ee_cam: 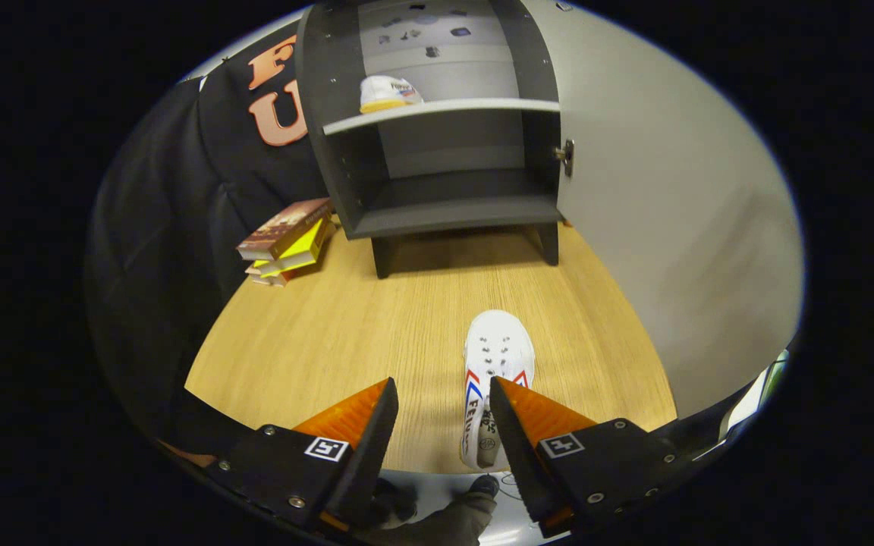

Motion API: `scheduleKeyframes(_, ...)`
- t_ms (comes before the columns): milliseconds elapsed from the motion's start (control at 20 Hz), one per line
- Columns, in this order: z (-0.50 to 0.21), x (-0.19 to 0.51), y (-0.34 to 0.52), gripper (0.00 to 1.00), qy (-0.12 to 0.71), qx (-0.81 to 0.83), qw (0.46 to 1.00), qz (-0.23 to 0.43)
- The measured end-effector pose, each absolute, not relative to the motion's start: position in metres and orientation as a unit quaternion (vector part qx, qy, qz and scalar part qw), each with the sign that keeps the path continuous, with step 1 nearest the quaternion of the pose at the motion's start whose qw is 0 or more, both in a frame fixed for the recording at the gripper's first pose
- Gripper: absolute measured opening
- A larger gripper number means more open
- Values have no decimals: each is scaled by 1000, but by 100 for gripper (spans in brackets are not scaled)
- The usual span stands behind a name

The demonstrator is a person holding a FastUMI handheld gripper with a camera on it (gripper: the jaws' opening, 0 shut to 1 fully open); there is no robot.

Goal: Open the shoe cabinet door, grab the shoes and put them into the shoe cabinet, then close the shoe cabinet door.

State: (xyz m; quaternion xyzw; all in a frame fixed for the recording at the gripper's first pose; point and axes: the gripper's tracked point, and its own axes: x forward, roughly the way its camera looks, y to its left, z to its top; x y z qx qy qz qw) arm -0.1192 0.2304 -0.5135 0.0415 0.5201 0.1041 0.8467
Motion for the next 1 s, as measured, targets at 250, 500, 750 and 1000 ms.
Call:
scheduleKeyframes(250,-565,-130,228,68,535,31,841,70)
scheduleKeyframes(500,-603,-127,230,60,543,31,838,36)
scheduleKeyframes(750,-615,-113,220,41,517,21,856,-12)
scheduleKeyframes(1000,-617,-112,220,11,529,10,848,-7)
